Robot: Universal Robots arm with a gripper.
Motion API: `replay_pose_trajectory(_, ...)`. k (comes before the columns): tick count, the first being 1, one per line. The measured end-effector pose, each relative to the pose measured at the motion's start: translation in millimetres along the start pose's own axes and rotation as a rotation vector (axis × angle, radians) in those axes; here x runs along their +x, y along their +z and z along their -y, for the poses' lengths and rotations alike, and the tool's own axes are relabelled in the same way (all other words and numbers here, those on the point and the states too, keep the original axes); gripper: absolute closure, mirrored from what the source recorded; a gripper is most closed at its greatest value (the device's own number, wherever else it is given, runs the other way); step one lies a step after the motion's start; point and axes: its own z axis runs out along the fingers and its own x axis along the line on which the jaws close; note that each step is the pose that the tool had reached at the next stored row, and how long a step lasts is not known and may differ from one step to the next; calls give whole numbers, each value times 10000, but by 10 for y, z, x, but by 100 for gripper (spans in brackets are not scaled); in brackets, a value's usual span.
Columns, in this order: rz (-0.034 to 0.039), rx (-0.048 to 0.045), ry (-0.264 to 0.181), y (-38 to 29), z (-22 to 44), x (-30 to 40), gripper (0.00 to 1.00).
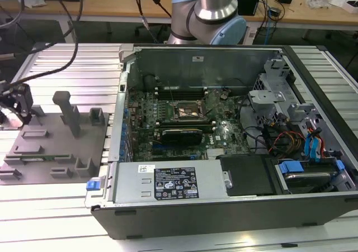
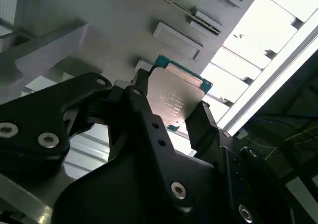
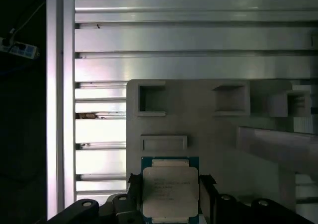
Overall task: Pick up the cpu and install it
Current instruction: 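Pick up the cpu and move it towards the insertion slot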
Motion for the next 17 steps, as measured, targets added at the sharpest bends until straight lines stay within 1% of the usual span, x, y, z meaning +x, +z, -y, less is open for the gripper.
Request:
replay_pose_trajectory(2,0,0,4,-167,-7,-3,45)
replay_pose_trajectory(3,0,0,9,-318,-13,-7,45)
replay_pose_trajectory(5,0,1,9,-356,-15,-8,45)
replay_pose_trajectory(9,0,0,18,-507,-21,-11,45)
replay_pose_trajectory(17,1,1,26,-665,-27,-15,45)
